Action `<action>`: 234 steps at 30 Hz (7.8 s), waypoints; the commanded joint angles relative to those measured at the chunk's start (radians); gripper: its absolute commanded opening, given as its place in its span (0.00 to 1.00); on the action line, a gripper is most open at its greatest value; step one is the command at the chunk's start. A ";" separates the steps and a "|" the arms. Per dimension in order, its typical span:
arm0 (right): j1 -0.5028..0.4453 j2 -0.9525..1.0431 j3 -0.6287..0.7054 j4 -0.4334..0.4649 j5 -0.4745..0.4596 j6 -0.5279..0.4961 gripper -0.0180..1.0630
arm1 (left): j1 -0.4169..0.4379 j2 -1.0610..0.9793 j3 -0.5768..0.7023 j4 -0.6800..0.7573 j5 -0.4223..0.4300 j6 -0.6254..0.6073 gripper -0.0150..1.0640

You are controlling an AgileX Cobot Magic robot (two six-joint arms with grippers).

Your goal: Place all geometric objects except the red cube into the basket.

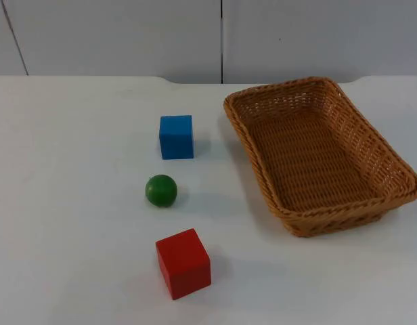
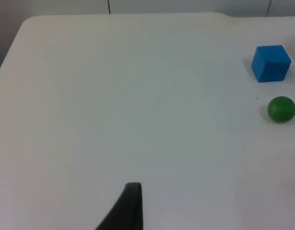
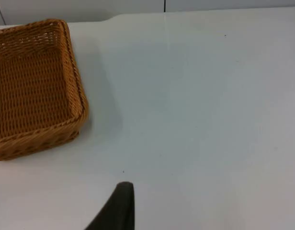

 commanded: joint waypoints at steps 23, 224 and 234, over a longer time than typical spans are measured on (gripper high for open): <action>-0.005 -0.002 -0.027 -0.008 -0.059 0.000 0.99 | 0.001 -0.005 -0.008 -0.008 -0.029 -0.054 0.99; -0.005 0.913 -0.743 -0.030 -0.425 -0.053 0.99 | -0.720 2.374 -1.231 -0.214 -0.998 0.183 0.01; -0.005 0.913 -0.743 -0.030 -0.429 -0.053 0.99 | -0.723 2.437 -1.264 -0.235 -0.996 0.183 0.01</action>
